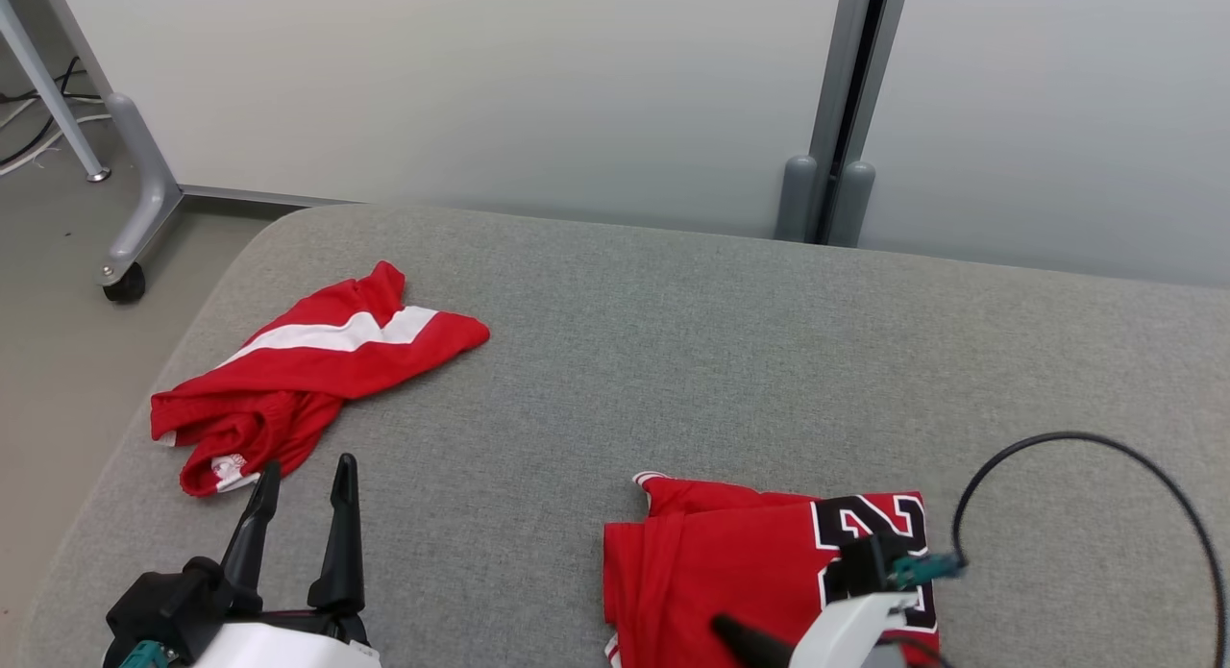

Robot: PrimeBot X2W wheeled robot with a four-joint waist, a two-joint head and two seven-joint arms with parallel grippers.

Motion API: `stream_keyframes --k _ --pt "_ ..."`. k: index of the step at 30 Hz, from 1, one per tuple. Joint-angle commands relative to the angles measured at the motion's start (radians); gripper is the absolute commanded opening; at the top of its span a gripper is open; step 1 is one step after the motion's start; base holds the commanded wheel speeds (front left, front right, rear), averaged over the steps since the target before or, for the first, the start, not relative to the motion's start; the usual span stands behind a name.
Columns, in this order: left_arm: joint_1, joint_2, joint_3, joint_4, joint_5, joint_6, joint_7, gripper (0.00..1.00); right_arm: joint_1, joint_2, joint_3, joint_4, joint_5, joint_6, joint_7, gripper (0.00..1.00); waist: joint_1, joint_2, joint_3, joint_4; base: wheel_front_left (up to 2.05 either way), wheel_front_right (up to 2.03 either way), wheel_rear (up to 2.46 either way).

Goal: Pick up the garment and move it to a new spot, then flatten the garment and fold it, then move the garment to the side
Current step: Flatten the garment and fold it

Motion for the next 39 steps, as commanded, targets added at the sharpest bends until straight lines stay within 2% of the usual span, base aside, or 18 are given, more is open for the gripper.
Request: stream_keyframes --k 1,5,6,8,11,16,17,19,20,26,31,39 --pt "0.005 0.003 0.001 0.000 0.000 0.004 -0.002 1.00 0.019 -0.001 0.017 -0.021 0.009 0.002 0.011 0.00 0.0000 0.0000 -0.001 -0.001 0.00 0.00 0.00" --pt "0.003 0.004 0.001 -0.003 -0.003 0.007 0.000 1.00 0.062 0.003 0.113 -0.109 0.044 0.002 0.044 0.00 0.0000 0.0000 0.001 -0.014 0.00 0.00 0.00" --pt "-0.001 0.005 -0.001 -0.003 -0.003 0.008 0.000 1.00 0.063 0.002 0.160 -0.144 0.056 0.002 0.035 0.00 0.0000 0.0000 0.002 -0.021 0.00 0.00 0.00" --pt "-0.008 0.003 -0.003 -0.003 -0.003 0.008 -0.001 1.00 0.052 0.001 0.188 -0.169 0.066 0.002 0.011 0.00 0.0000 0.0000 0.004 -0.027 0.00 0.00 0.00" --pt "-0.008 0.002 -0.002 -0.005 -0.003 0.012 -0.001 1.00 0.031 -0.001 0.192 -0.197 0.076 0.002 -0.032 0.00 0.0000 0.0000 0.004 -0.041 0.00 0.00 0.00" --pt "-0.002 0.002 0.006 -0.011 -0.002 0.013 -0.003 1.00 -0.002 -0.049 0.135 -0.245 0.056 0.002 -0.096 0.00 0.0000 0.0000 0.004 -0.066 0.00 0.00 0.00" --pt "-0.002 0.002 0.007 -0.013 -0.001 0.013 -0.003 1.00 -0.008 -0.061 0.116 -0.257 0.047 0.002 -0.110 0.09 0.0000 0.0000 0.004 -0.071 0.00 0.00 0.00" --pt "-0.003 0.000 0.010 -0.018 0.003 0.013 -0.004 1.00 -0.018 -0.085 0.072 -0.279 0.027 0.002 -0.136 0.78 0.0000 0.0000 0.004 -0.081 0.00 0.00 0.00" --pt "-0.003 -0.001 0.012 -0.020 0.003 0.014 -0.004 1.00 -0.022 -0.097 0.048 -0.292 0.017 0.002 -0.147 1.00 0.0000 0.0000 0.003 -0.086 0.00 0.00 0.00" --pt "-0.011 -0.004 0.030 -0.029 0.009 0.012 -0.005 1.00 -0.055 -0.149 -0.103 -0.355 -0.040 0.002 -0.227 1.00 0.0000 0.0000 0.003 -0.119 0.00 0.00 0.00" --pt "-0.022 -0.004 0.051 -0.047 0.032 0.009 -0.006 1.00 -0.068 -0.183 -0.217 -0.361 -0.138 0.002 -0.311 1.00 0.0000 0.0000 0.008 -0.142 0.00 0.00 0.00" --pt "0.004 -0.030 0.088 -0.057 0.086 -0.004 -0.006 1.00 0.006 -0.173 -0.302 -0.310 -0.250 0.002 -0.414 1.00 0.0000 0.0000 0.002 -0.163 0.00 0.00 0.00"
